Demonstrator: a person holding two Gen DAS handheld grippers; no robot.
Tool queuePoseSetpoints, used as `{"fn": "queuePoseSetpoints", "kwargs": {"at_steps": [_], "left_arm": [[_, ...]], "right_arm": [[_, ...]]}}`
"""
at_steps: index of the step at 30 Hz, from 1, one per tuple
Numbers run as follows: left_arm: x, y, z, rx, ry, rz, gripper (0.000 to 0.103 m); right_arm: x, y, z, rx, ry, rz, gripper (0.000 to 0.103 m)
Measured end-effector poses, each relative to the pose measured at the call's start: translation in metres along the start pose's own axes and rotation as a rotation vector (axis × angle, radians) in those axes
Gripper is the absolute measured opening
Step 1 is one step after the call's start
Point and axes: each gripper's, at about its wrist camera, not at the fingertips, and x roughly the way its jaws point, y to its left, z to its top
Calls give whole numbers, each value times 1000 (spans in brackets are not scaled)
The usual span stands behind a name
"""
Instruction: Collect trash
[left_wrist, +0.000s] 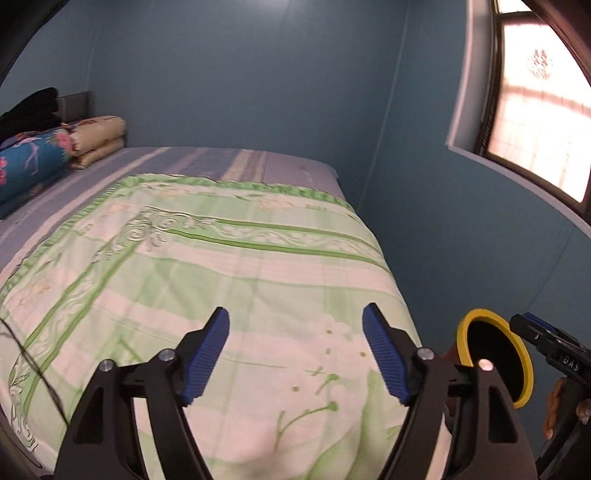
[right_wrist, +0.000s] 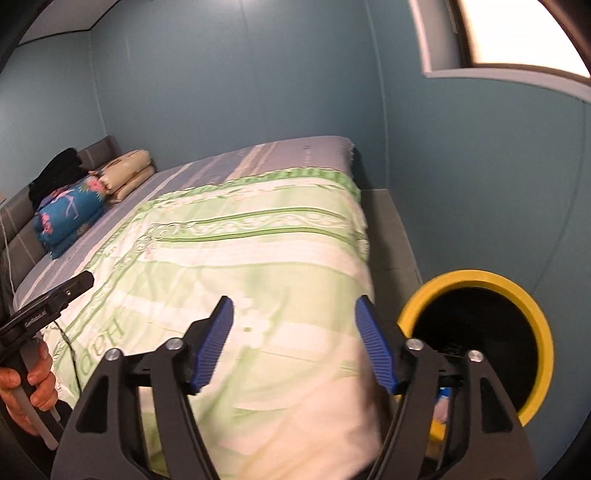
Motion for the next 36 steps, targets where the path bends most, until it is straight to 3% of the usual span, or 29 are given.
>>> {"fn": "queuePoseSetpoints", "kwargs": {"at_steps": [5, 8, 12, 16, 23, 36], "left_arm": [[-35, 23, -2, -40, -95, 42, 89], [-57, 27, -4, -35, -150, 58, 93], [-84, 28, -8, -20, -226, 77, 95], [-110, 19, -11, 2, -290, 87, 95], [-138, 5, -15, -3, -341, 112, 95], [-159, -10, -21, 2, -385, 113, 95]], "right_arm": [[-12, 40, -1, -27, -67, -9, 92], [-28, 55, -2, -45, -130, -42, 95], [-50, 74, -7, -57, -228, -114, 95], [-69, 79, -13, -34, -303, -79, 95], [-99, 93, -20, -74, -392, -95, 95], [-105, 94, -27, -35, -403, -108, 95]]}}
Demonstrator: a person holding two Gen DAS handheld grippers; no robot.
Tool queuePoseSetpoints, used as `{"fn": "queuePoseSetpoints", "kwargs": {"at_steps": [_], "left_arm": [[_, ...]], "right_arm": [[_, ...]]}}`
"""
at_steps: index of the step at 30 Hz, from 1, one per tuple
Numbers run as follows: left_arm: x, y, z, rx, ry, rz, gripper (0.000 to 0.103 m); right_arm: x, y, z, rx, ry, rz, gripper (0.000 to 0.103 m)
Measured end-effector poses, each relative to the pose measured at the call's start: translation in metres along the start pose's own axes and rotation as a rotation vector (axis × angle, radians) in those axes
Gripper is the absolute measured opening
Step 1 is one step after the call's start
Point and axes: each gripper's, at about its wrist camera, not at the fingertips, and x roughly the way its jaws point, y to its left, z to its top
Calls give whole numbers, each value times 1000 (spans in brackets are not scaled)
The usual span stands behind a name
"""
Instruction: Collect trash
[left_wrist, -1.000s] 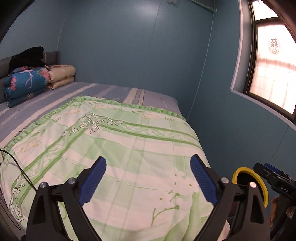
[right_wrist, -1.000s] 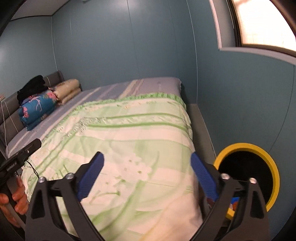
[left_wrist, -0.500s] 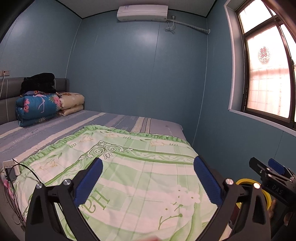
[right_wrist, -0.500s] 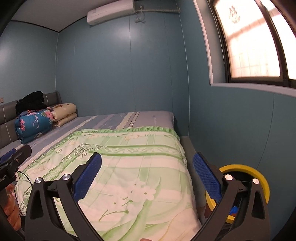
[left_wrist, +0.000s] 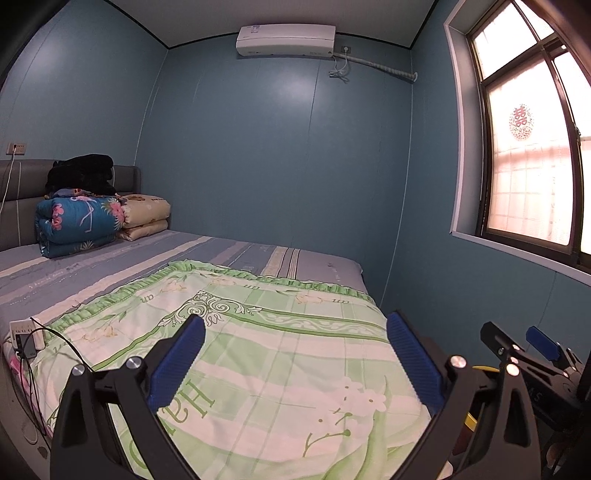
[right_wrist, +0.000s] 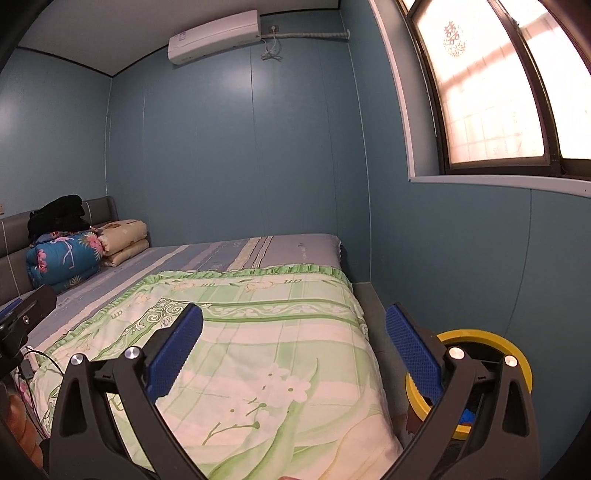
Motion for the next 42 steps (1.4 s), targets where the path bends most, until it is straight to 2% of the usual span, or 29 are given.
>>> {"fn": "queuePoseSetpoints", "kwargs": {"at_steps": [12, 42], "left_arm": [[-1, -1, -2, 0, -1, -14, 95], [9, -3, -7, 14, 24, -44, 95]], "right_arm": [[7, -1, -6, 16, 43, -5, 95], [17, -11, -10, 27, 68, -22, 95]]}}
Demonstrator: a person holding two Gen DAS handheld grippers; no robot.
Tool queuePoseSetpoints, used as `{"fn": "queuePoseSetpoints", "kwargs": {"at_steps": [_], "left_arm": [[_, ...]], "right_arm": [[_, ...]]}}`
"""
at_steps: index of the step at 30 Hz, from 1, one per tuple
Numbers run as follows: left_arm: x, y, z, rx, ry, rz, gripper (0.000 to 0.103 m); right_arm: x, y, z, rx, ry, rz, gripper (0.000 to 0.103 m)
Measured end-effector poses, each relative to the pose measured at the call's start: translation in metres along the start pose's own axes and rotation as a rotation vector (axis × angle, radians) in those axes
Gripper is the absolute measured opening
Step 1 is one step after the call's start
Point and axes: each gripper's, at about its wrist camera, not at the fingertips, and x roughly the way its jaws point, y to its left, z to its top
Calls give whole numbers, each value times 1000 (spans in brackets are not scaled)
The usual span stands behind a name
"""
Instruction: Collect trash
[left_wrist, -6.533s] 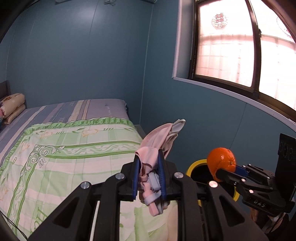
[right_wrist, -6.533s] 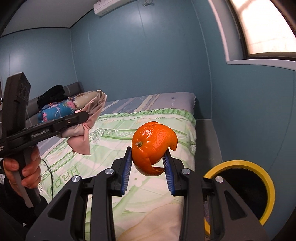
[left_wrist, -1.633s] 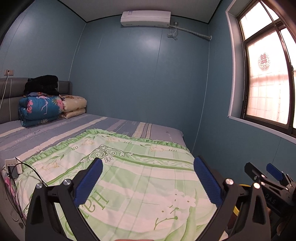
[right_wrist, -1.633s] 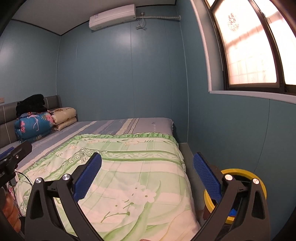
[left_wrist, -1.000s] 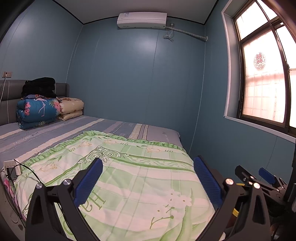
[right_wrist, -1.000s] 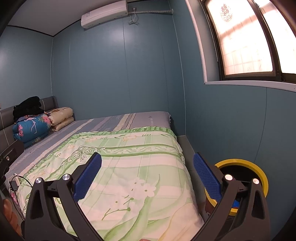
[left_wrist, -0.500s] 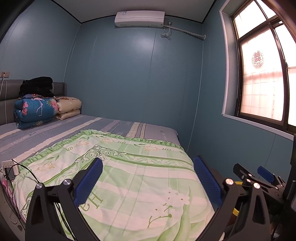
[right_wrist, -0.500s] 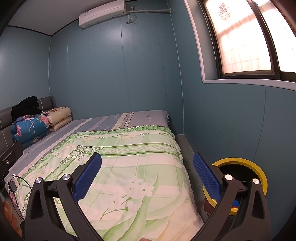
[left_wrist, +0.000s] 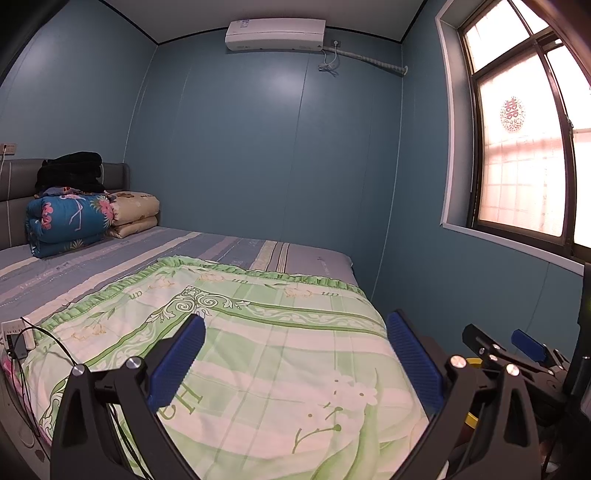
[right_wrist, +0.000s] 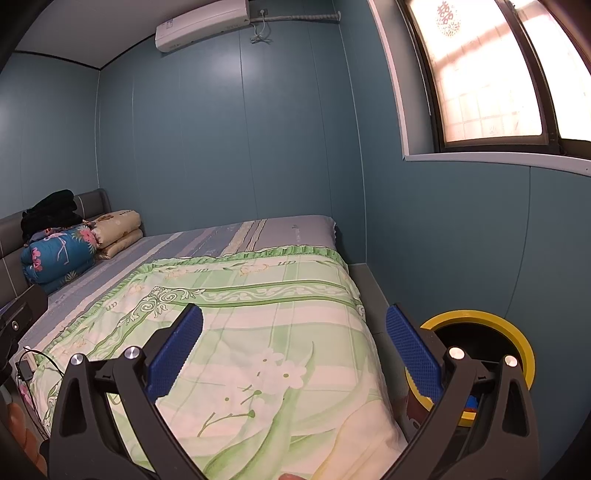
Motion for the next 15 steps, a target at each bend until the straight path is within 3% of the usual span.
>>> {"fn": "queuePoseSetpoints", "kwargs": {"at_steps": [15], "left_arm": [[6, 3, -2, -9, 24, -12, 95]], "right_arm": [[3, -5, -1, 5, 9, -1, 95]]}}
